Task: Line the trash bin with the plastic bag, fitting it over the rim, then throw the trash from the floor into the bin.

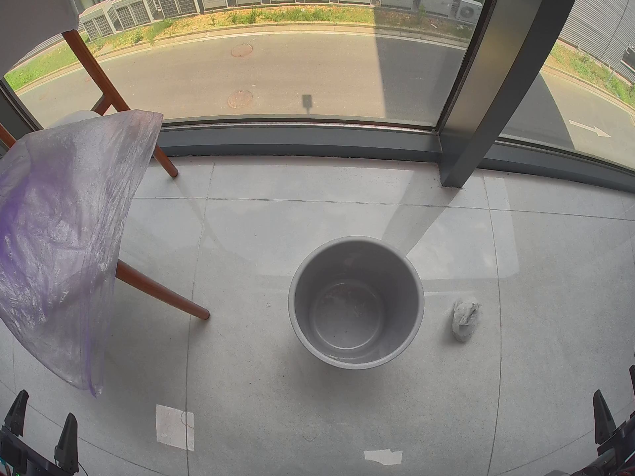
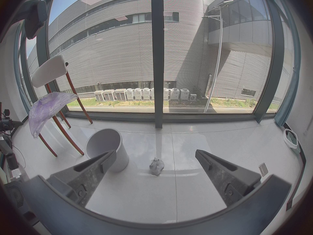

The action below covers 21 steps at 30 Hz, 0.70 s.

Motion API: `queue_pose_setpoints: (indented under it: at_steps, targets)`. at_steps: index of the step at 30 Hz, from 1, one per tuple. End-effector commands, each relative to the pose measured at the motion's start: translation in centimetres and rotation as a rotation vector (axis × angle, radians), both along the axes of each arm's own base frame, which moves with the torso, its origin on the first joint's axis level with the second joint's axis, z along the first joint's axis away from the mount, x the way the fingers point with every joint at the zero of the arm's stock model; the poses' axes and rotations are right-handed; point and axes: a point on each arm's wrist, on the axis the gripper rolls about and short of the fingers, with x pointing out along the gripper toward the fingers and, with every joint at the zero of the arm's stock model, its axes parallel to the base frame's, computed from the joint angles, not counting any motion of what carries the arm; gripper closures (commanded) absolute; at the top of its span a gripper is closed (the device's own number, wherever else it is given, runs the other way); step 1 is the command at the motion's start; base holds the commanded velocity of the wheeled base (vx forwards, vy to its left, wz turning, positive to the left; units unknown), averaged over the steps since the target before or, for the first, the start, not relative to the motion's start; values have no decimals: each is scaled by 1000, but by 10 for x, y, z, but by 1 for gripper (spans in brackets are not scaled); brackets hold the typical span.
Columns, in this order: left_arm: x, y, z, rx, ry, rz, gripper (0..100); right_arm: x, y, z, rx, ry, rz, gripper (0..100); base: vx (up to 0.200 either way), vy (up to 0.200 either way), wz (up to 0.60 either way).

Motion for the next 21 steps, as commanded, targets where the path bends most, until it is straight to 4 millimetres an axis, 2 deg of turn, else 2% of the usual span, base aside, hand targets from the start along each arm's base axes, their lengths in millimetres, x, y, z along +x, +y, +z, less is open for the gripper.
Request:
queue_pose_setpoints:
  at_steps: [1, 3, 6, 13, 15, 17, 18, 21]
  targets:
    - [1, 0, -5, -1, 5, 4, 0, 0, 0, -5, 0, 1, 1, 0, 0, 0, 0]
    - [0, 0, -2, 1, -24, 4, 0, 0, 0, -5, 0, 1, 1, 0, 0, 0, 0]
    - [-2, 0, 16, 15, -204, -9, 0, 0, 0, -5, -2, 1, 1, 0, 0, 0, 0]
    - [-2, -1, 17, 90, -208, -22, 0, 0, 0, -5, -2, 1, 2, 0, 0, 0, 0]
    - [-4, -2, 22, 101, -224, -81, 0, 0, 0, -5, -2, 1, 2, 0, 0, 0, 0]
    - [-7, -3, 30, 120, -238, -132, 0, 0, 0, -5, 0, 1, 1, 0, 0, 0, 0]
    - [-11, -4, 44, 131, -254, -155, 0, 0, 0, -5, 0, 1, 1, 0, 0, 0, 0]
    - [1, -5, 63, 162, -177, -188, 0, 0, 0, -5, 0, 1, 1, 0, 0, 0, 0]
